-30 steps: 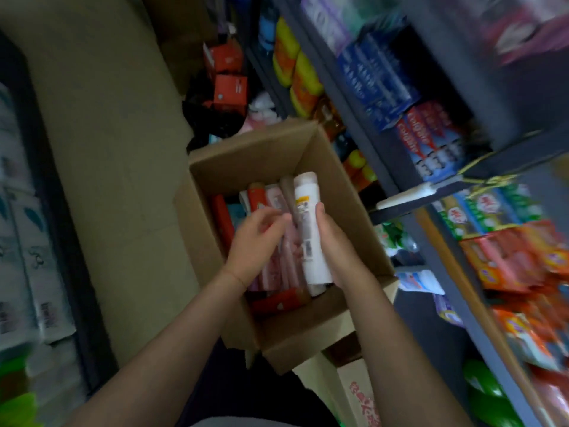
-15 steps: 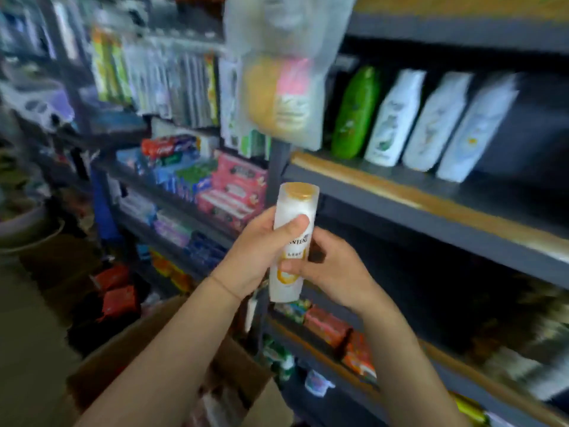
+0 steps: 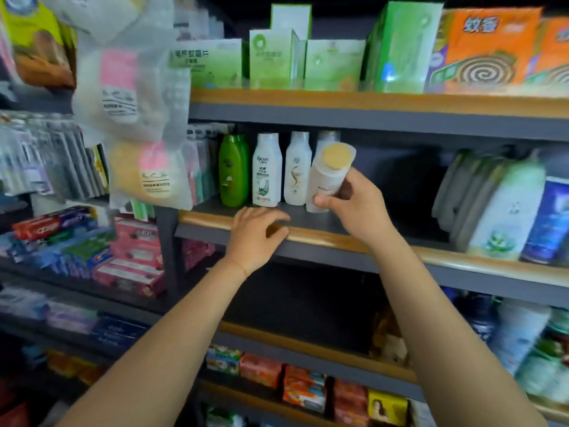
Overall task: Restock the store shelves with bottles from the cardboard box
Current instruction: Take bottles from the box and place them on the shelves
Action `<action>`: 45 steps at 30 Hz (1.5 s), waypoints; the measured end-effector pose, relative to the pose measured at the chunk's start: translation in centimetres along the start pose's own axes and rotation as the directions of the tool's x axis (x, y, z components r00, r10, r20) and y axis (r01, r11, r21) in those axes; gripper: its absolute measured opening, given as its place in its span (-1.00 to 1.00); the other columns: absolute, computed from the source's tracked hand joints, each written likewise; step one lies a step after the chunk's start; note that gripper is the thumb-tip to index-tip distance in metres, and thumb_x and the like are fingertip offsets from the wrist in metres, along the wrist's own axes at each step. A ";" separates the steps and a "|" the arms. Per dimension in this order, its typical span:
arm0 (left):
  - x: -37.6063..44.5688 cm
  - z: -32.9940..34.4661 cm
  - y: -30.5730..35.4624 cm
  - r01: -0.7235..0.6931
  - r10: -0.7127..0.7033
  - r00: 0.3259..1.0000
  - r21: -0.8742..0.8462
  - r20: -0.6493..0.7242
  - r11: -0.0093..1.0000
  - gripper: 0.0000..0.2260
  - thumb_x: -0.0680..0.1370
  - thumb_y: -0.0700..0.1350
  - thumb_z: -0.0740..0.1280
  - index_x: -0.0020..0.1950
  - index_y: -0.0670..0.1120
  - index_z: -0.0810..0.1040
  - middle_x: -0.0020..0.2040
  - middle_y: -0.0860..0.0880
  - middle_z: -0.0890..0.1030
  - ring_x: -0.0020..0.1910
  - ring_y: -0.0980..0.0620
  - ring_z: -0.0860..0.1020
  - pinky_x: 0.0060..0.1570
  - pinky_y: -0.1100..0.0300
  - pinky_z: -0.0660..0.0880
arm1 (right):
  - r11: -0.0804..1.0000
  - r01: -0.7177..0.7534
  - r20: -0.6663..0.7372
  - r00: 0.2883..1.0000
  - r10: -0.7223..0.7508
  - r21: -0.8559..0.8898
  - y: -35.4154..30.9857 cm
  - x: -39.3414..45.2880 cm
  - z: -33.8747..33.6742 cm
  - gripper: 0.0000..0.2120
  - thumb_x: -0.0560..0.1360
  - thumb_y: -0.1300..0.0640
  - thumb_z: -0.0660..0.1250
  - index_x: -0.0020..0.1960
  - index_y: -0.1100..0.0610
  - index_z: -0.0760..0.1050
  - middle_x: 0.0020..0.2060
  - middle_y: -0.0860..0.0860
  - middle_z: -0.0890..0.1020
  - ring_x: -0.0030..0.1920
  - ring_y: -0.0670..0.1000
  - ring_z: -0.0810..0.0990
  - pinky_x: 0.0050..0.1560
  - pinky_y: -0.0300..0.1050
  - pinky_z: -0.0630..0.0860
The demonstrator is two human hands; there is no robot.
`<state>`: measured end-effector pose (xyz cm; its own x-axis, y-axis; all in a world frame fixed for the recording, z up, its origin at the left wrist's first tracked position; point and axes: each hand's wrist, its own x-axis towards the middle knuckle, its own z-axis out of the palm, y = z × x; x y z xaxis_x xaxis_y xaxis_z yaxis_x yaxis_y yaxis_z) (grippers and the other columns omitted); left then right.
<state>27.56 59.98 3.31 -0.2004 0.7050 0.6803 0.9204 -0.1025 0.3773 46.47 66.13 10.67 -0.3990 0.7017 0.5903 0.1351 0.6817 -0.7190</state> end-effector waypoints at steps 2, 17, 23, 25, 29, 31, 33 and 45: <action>0.1 0.3 -0.3 0.004 -0.004 0.999 -0.008 -0.052 1.000 -0.87 0.54 -0.03 0.43 0.08 0.08 0.67 -0.07 0.17 0.57 0.03 -0.03 0.48 0.10 0.18 0.17 | 0.995 -0.094 -0.004 0.996 0.094 -0.045 1.0 2.0 -0.3 -0.65 0.40 0.19 0.54 0.12 0.02 0.53 -0.03 -0.05 0.65 -0.01 -0.03 0.62 0.02 -0.18 0.58; 0.2 0.9 -0.9 0.003 -0.005 0.998 -0.041 -0.066 0.999 -0.87 0.57 0.00 0.40 0.10 0.14 0.63 -0.08 0.19 0.51 0.01 0.12 0.34 0.37 0.05 0.18 | 0.883 -0.467 -0.088 0.883 0.462 -0.050 4.3 9.8 2.4 -0.57 0.49 0.16 0.46 0.25 0.13 0.32 0.18 0.08 0.51 0.00 0.16 0.65 -0.11 0.11 0.68; 0.3 1.0 -1.0 -0.004 0.001 0.998 -0.051 -0.058 0.999 -0.88 0.57 0.00 0.39 0.09 0.15 0.63 -0.09 0.19 0.49 0.01 0.13 0.33 0.38 0.02 0.18 | 0.880 -0.470 -0.104 0.881 0.462 -0.069 4.8 10.5 2.8 -0.55 0.49 0.17 0.45 0.25 0.12 0.29 0.23 0.11 0.49 0.07 0.20 0.63 -0.16 0.07 0.68; 0.2 1.1 -1.1 -0.008 0.005 0.998 -0.049 -0.066 0.999 -0.88 0.57 -0.01 0.39 0.09 0.14 0.63 -0.09 0.18 0.50 0.00 0.13 0.33 0.38 0.02 0.18 | 0.881 -0.467 -0.106 0.882 0.459 -0.072 4.9 10.6 2.8 -0.55 0.49 0.18 0.45 0.26 0.12 0.29 0.24 0.11 0.49 0.09 0.19 0.62 -0.19 0.02 0.68; 0.2 1.2 -1.2 -0.004 0.000 0.998 -0.055 -0.066 0.998 -0.88 0.58 -0.01 0.38 0.10 0.13 0.63 -0.08 0.17 0.50 0.02 0.13 0.33 0.41 0.01 0.16 | 0.873 -0.481 -0.100 0.875 0.473 -0.080 5.0 10.9 2.9 -0.51 0.49 0.17 0.45 0.29 0.13 0.27 0.27 0.13 0.47 0.13 0.19 0.59 -0.12 0.07 0.68; 0.2 1.2 -1.1 -0.002 -0.002 0.998 -0.057 -0.062 0.998 -0.88 0.58 -0.01 0.38 0.10 0.13 0.63 -0.08 0.16 0.50 0.02 0.13 0.33 0.42 -0.01 0.15 | 0.858 -0.498 -0.115 0.866 0.486 -0.124 4.7 10.6 2.8 -0.42 0.47 0.09 0.47 0.35 0.13 0.23 0.33 0.17 0.38 0.18 0.21 0.54 0.01 0.10 0.64; 0.2 1.0 -1.0 -0.003 0.001 0.999 -0.060 -0.043 0.998 -0.86 0.58 -0.02 0.37 0.12 0.12 0.63 -0.06 0.16 0.50 0.02 0.12 0.33 0.42 -0.04 0.16 | 0.854 -0.463 -0.195 0.884 0.425 -0.238 3.9 9.7 2.8 -0.35 0.48 0.02 0.45 0.39 0.18 0.18 0.35 0.22 0.28 0.27 0.24 0.44 0.17 0.06 0.53; -19.8 -1.6 -14.4 0.637 -0.636 0.769 -0.151 0.061 0.756 -0.83 0.61 -0.13 0.32 0.17 0.07 0.59 -0.05 0.05 0.63 -0.04 0.01 0.62 0.01 0.00 0.59 | 0.964 -0.174 0.517 0.855 0.045 0.203 1.1 -7.4 18.0 -0.76 0.61 0.19 0.26 -0.23 0.13 0.52 -0.45 0.06 0.55 -0.47 0.05 0.51 -0.49 -0.17 0.40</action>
<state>17.74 46.41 -14.58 -0.7189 0.6506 0.2449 0.5175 0.2657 0.8134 33.23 57.91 -1.08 -0.8035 0.5239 0.2825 0.0156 0.4931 -0.8699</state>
